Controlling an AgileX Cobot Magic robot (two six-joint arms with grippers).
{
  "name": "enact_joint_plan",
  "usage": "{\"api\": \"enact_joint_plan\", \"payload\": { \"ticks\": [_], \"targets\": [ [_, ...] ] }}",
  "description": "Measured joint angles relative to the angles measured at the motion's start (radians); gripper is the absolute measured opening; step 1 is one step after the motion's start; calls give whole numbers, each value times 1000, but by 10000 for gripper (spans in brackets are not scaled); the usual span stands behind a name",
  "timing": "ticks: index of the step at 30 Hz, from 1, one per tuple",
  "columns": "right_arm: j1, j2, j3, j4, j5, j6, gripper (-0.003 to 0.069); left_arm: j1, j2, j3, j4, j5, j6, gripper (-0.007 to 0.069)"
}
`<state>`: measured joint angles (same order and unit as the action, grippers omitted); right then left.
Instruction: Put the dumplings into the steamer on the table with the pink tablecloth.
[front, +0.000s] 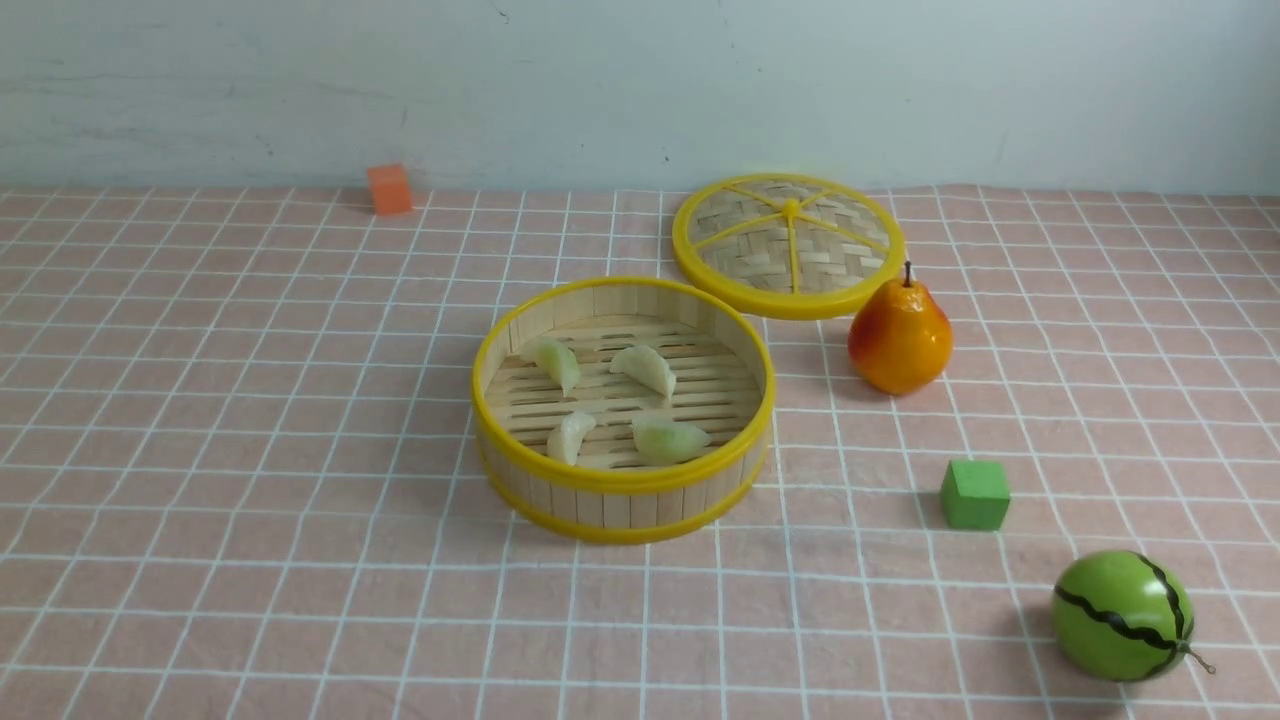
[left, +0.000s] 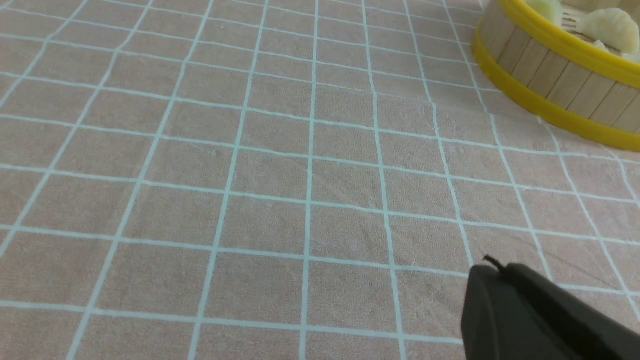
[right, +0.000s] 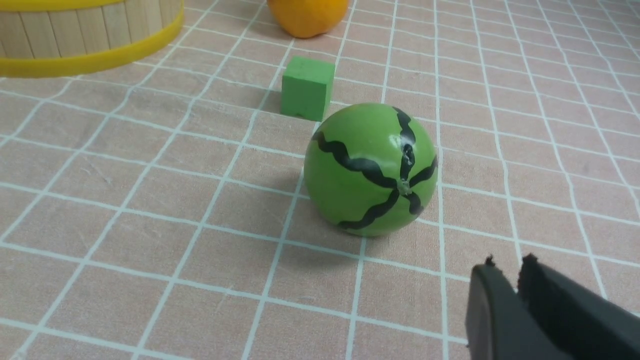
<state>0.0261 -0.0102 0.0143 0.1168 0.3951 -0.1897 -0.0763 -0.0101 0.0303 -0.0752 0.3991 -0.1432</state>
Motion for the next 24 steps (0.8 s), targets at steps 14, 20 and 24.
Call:
{"api": "enact_joint_plan", "payload": {
  "ticks": [14,20,24],
  "targets": [
    [0,0,0,0,0,0,104,0,0,0,0,1,0,-13],
    [0,0,0,0,0,0,109,0,0,0,0,1,0,-12],
    [0,0,0,0,0,0,115,0,0,0,0,1,0,-6]
  ]
}}
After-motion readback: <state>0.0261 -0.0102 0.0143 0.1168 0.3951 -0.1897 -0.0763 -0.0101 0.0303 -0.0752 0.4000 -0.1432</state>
